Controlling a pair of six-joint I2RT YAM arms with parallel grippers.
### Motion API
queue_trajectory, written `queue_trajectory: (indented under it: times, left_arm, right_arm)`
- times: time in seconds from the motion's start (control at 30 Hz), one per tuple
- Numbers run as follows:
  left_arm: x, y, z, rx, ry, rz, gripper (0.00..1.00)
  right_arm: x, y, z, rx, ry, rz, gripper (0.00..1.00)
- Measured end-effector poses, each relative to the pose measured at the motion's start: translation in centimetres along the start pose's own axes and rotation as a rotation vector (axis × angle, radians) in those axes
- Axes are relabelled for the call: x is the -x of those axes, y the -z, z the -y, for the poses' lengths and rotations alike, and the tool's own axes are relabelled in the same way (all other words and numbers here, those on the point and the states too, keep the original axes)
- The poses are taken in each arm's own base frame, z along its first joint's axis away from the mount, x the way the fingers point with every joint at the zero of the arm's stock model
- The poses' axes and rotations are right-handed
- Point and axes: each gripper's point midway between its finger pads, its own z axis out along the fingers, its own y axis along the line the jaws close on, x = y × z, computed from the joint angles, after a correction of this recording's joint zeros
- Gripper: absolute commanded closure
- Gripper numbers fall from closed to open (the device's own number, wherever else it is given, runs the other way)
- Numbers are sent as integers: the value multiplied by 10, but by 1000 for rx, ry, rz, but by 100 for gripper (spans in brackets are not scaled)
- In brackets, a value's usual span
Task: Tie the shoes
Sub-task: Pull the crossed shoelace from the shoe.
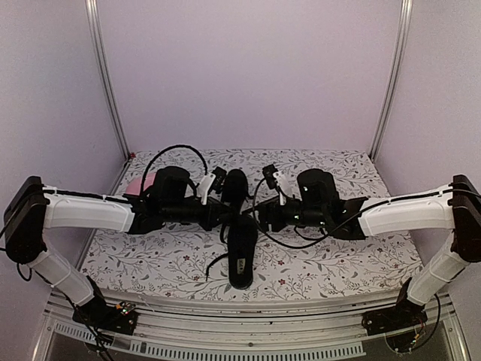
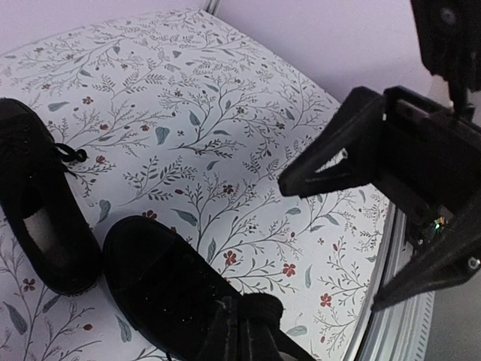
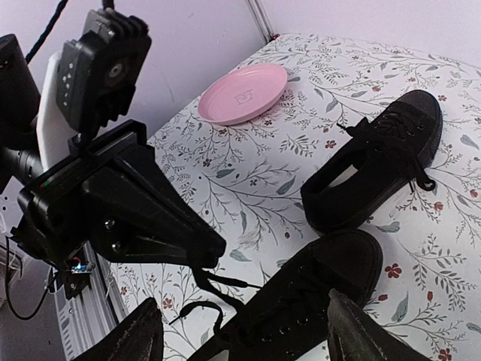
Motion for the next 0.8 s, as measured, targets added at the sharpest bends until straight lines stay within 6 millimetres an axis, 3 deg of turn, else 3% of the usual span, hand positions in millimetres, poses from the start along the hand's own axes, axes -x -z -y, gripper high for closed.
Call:
queue_trajectory:
  times: [0.07,0.17,0.27,0.33,0.43,0.47,0.5,0.57,0.6,0.7,0.8]
  left_arm:
    - [0,0,1,-7,-1,-2,100]
    - [0,0,2,-11,-4,-1,100]
    - [3,0,5,-18,-8,3,100]
    - [5,0,7,-26,-12,6,100]
    - [6,-1,8,-32,-15,6,100]
    - [5,-1,7,-29,-20,3,100]
    - [4,0,3,-14,-14,0,92]
    - [5,0,-5,21,-9,6,61]
    - [5,0,-6,36,-18,9,53]
    - [-2,4,-17,125,-28,19,49]
    - [-26,5,4,87,-56,-14,55]
  right_arm:
    - [4,-1,10,-6,-7,2,27]
    - [1,-12,6,34,7,-24,30]
    - [-2,-25,-2,85,27,-50,40]
    - [0,-32,-6,108,42,-56,57]
    - [3,-42,-10,131,58,-58,91]
    - [3,-43,-10,130,63,-59,97]
    - [2,-43,-7,119,59,-63,98]
    - [4,-43,1,90,48,-59,98]
    - [5,-43,3,78,46,-55,98]
    - [2,-39,9,49,29,-50,98]
    - [-8,-33,20,-3,-6,-54,98]
